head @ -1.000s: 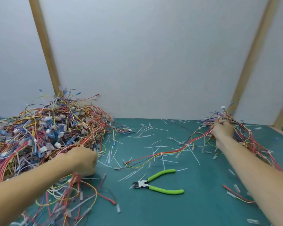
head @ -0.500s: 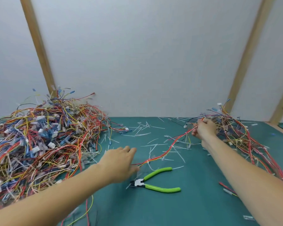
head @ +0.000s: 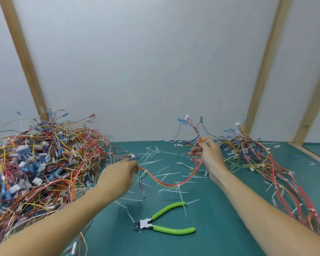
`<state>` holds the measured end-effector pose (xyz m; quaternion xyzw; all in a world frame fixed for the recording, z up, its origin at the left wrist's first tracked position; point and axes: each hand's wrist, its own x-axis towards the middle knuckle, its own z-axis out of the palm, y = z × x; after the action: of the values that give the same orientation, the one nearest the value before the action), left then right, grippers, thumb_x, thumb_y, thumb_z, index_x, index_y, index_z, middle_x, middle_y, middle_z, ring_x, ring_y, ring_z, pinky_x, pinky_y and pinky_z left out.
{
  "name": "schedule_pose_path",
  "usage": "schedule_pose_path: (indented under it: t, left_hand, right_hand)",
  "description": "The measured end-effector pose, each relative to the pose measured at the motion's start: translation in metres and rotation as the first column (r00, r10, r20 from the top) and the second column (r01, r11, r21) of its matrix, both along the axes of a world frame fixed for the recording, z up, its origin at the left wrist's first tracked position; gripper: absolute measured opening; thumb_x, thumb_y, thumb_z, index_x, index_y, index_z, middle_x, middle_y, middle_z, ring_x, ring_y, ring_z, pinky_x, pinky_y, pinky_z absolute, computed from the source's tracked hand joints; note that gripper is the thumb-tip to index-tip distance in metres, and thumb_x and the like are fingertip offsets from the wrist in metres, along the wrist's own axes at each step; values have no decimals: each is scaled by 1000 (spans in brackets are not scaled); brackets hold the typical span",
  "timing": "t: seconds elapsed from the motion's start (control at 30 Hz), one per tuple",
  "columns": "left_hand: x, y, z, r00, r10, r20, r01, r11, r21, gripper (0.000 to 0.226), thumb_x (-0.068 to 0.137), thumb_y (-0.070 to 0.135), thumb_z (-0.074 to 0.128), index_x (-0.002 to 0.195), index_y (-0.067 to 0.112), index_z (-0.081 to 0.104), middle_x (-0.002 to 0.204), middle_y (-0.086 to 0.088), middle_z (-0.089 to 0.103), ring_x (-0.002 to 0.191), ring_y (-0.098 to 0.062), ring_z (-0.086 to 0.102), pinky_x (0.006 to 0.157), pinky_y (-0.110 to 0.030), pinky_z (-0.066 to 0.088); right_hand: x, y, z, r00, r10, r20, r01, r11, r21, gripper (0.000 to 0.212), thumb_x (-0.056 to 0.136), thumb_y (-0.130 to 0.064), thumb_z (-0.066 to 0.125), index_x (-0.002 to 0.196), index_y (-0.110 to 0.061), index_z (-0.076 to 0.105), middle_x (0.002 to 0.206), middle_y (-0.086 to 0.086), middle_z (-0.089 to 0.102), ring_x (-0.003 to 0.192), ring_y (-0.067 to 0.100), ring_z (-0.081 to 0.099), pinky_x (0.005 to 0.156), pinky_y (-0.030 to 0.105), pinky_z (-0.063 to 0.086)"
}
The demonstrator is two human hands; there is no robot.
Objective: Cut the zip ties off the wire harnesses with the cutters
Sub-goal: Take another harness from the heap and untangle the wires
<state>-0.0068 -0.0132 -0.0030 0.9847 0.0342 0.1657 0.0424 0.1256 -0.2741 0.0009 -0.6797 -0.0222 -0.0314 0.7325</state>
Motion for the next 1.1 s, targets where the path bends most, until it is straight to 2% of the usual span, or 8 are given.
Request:
schedule_pose_path:
  t: [0.13, 0.23, 0.3, 0.4, 0.6, 0.73, 0.9, 1.1]
  left_hand:
    - [17, 26, -13, 963, 255, -85, -242, 961, 134, 31, 100, 20, 46, 123, 30, 63, 123, 3, 62, 114, -21, 59, 90, -36, 48]
    - [21, 23, -20, 975, 221, 18, -222, 970, 101, 52, 90, 15, 57, 141, 27, 50, 141, 1, 49, 131, -23, 45, 103, -38, 38]
    - [19, -1, -25, 982, 79, 172, -56, 989, -135, 57, 80, 1, 60, 131, 25, 60, 134, 2, 55, 123, -23, 52, 99, -40, 41]
    - [7, -44, -29, 942, -14, 334, 186, 852, -489, 47, 81, -7, 55, 107, 30, 68, 106, 20, 61, 101, -9, 60, 89, -28, 45]
    - [-2, -86, -49, 937, 4, 350, 287, 563, -775, 26, 96, 10, 63, 104, 34, 68, 96, 22, 70, 79, -2, 66, 70, -15, 47]
    - [-9, -88, -58, 944, -39, 327, 294, 546, -784, 25, 97, 16, 62, 111, 36, 66, 98, 24, 68, 84, -6, 69, 74, -30, 50]
    - [-18, -82, -55, 919, 40, 391, 320, 501, -804, 23, 95, 18, 65, 114, 31, 62, 97, 22, 69, 70, -8, 63, 70, -34, 53]
    - [-22, -80, -52, 904, 25, 427, 385, 386, -838, 12, 95, 31, 65, 94, 22, 72, 64, 13, 65, 57, -5, 53, 54, -13, 40]
  right_hand:
    - [-23, 23, 4, 994, -29, 101, 23, 998, 67, 21, 106, -10, 47, 88, -19, 56, 74, 1, 75, 84, 19, 74, 73, 31, 54]
    - [-39, 28, -8, 994, 6, 108, -3, 1000, -31, 23, 103, -8, 48, 87, -19, 60, 78, -4, 79, 91, 11, 75, 76, 21, 50]
    - [-49, 29, -21, 995, 62, 80, -54, 993, -102, 23, 102, -4, 49, 88, -18, 60, 80, 0, 79, 91, 13, 76, 84, 29, 52]
    - [-67, 36, -39, 989, 138, 58, -126, 976, -179, 23, 103, -2, 50, 88, -16, 58, 82, 2, 79, 92, 18, 77, 78, 31, 50]
    - [-105, 42, -62, 970, 231, 72, -207, 947, -247, 17, 103, -5, 50, 92, -15, 59, 87, -3, 80, 87, 10, 75, 74, 28, 50]
    - [-118, 39, -62, 955, 270, 122, -216, 916, -338, 17, 98, -11, 53, 94, -22, 65, 92, -9, 79, 88, 17, 72, 89, 43, 56]
    - [-124, 38, -63, 915, 296, 274, -149, 881, -450, 19, 94, -15, 66, 83, -30, 67, 94, -15, 69, 102, 5, 60, 97, 33, 46]
    - [-125, 38, -65, 843, 279, 459, 61, 800, -597, 19, 89, -23, 68, 97, -39, 74, 108, -20, 58, 118, -3, 46, 104, 22, 37]
